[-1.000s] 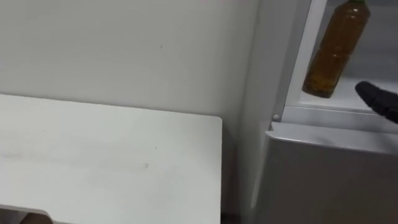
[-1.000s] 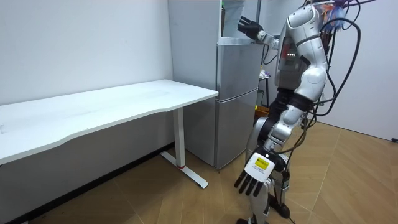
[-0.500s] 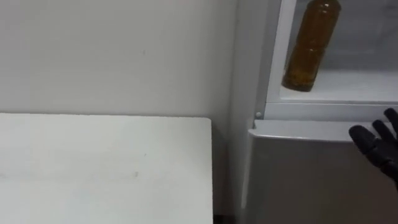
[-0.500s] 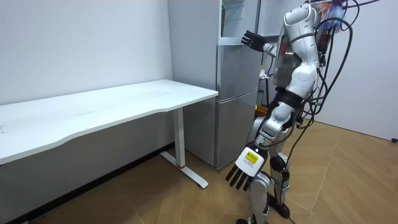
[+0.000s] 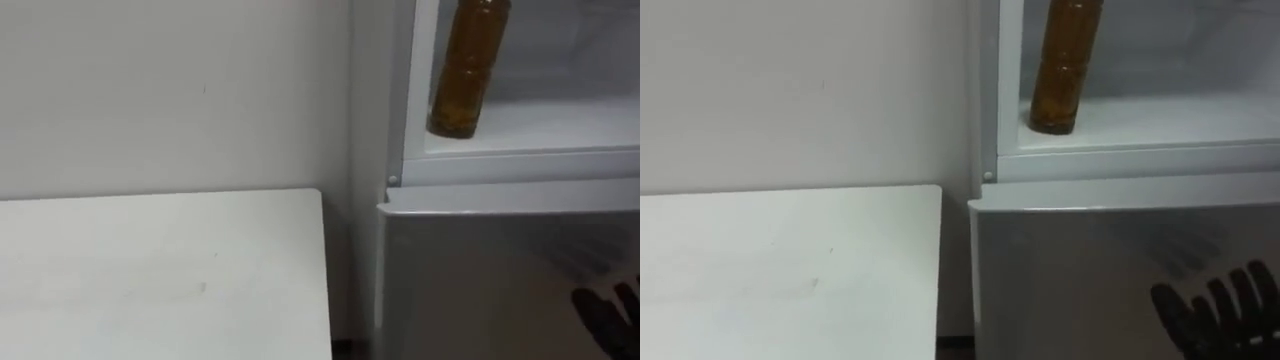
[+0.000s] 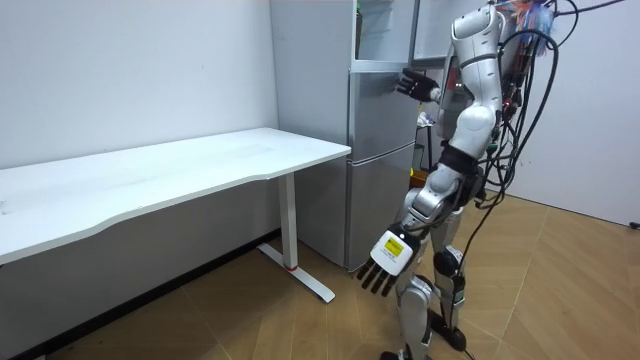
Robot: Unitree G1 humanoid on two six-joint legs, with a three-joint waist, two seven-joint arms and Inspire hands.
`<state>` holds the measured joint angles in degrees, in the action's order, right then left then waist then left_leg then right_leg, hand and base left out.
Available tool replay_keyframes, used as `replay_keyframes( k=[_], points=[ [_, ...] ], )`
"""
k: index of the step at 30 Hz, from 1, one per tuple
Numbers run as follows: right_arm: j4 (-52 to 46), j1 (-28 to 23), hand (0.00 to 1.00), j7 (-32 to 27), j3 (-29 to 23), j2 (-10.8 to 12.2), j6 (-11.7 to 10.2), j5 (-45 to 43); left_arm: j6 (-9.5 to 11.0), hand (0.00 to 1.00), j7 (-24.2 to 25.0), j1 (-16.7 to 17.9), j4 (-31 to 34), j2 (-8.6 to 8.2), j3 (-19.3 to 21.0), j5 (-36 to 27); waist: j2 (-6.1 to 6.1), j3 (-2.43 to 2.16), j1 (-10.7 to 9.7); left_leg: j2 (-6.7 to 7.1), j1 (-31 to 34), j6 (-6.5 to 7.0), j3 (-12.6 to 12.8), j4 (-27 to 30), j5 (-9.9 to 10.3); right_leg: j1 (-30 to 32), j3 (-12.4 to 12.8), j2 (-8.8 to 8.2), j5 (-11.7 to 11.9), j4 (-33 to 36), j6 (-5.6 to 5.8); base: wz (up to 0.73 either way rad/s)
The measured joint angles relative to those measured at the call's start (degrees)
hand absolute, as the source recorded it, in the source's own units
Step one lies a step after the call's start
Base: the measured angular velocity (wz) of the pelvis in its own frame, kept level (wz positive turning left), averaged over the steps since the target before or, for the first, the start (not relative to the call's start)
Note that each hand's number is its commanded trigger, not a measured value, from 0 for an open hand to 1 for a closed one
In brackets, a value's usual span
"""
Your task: Put the bottle in the upper fridge
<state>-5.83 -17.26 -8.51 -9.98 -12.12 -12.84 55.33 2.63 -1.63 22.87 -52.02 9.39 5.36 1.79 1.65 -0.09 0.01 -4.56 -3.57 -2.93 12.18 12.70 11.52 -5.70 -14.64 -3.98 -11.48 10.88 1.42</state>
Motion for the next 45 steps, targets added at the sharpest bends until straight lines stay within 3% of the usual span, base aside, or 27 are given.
replay_keyframes(
  k=[5, 9, 13, 16, 24, 27, 32, 38, 45],
  points=[
    [7.6, -1.39, 0.0, -5.86, 0.01, 1.41, -0.22, -4.66, 2.47, 0.0, -1.93, -1.33, -0.98, -0.58, 0.06, -0.03, 0.25, 0.03, -0.03, 0.11, -0.12, 0.0, 0.55, -0.09, -0.01, 0.34, 0.7, -0.04, -0.12, 0.03, 0.16, -0.07],
    [11.45, -1.74, 0.0, -9.08, 0.2, 1.5, -0.34, -9.32, 2.72, 0.0, -1.98, -1.48, -1.02, -1.13, 0.01, -0.63, -0.43, 0.08, -0.23, 0.21, -0.85, 0.0, 0.51, -0.46, -0.01, -0.3, 0.99, -0.07, -0.15, -0.15, 0.21, 0.0],
    [19.91, -2.01, 0.0, -11.72, 2.27, 1.81, -0.24, -10.53, 2.72, 0.0, -2.33, -1.22, -1.01, -1.13, -1.19, -5.22, -1.72, 0.1, -1.22, 0.28, -1.44, 0.0, 0.21, -0.97, -0.01, -0.86, 0.34, -0.06, -0.3, -0.43, 0.3, 0.05],
    [25.12, -3.57, 0.0, -13.88, 2.23, 3.0, -0.24, -10.98, 2.74, 0.0, -2.9, -0.89, -1.0, -0.93, -1.09, -6.81, -1.87, 0.13, -1.55, 0.32, -1.74, 0.0, 0.3, -1.08, 0.0, -1.03, 0.36, -0.08, -0.31, -0.37, 0.32, -0.01],
    [45.15, -4.22, 0.0, -16.09, 3.77, 3.31, -0.07, -19.57, 3.74, 0.0, -4.41, -0.56, -2.39, -1.11, -2.28, -8.95, -1.81, 0.1, -1.83, 0.25, -2.18, -0.01, 0.45, -1.27, 0.0, -1.03, 0.54, -0.1, -0.73, -0.13, 0.34, 0.0],
    [54.26, -3.48, 0.0, -12.84, 4.44, 3.32, 0.84, -19.25, 3.73, 0.0, -4.41, -0.64, -4.78, -1.09, -2.16, -9.04, -1.96, 0.08, -1.83, 0.28, -3.06, -0.07, 0.54, -1.37, 0.05, -1.86, 0.52, -0.14, -0.77, -0.16, 0.35, 0.0],
    [65.85, -1.39, 0.0, -2.57, 6.23, 3.57, 5.25, -18.38, 2.33, 0.0, -4.4, -0.24, -5.41, -1.62, -2.07, -7.3, -2.0, 0.11, -1.43, 0.26, -3.19, -0.09, 0.23, -1.05, 0.15, -2.27, 0.29, -0.15, -0.91, -0.17, 0.33, 0.01],
    [71.79, 0.52, 0.0, 6.73, 6.51, 3.59, 9.42, -16.9, -0.64, 0.0, -3.98, 0.36, -5.31, -1.55, -1.83, -6.1, -2.0, 0.18, -1.33, 0.26, -3.38, -0.08, 0.14, -1.09, 0.15, -2.56, 0.13, -0.14, -0.91, -0.25, 0.33, 0.0],
    [75.75, 3.35, 0.0, 12.67, 6.5, 3.94, 13.21, -16.96, -4.06, 0.0, -2.64, -0.48, -5.37, -0.96, -2.15, -5.08, -2.39, 0.28, -1.69, 0.36, -3.06, -0.08, -1.2, -0.85, 0.14, -2.89, -1.08, -0.17, -0.94, -0.39, 0.3, 0.08]
  ],
)
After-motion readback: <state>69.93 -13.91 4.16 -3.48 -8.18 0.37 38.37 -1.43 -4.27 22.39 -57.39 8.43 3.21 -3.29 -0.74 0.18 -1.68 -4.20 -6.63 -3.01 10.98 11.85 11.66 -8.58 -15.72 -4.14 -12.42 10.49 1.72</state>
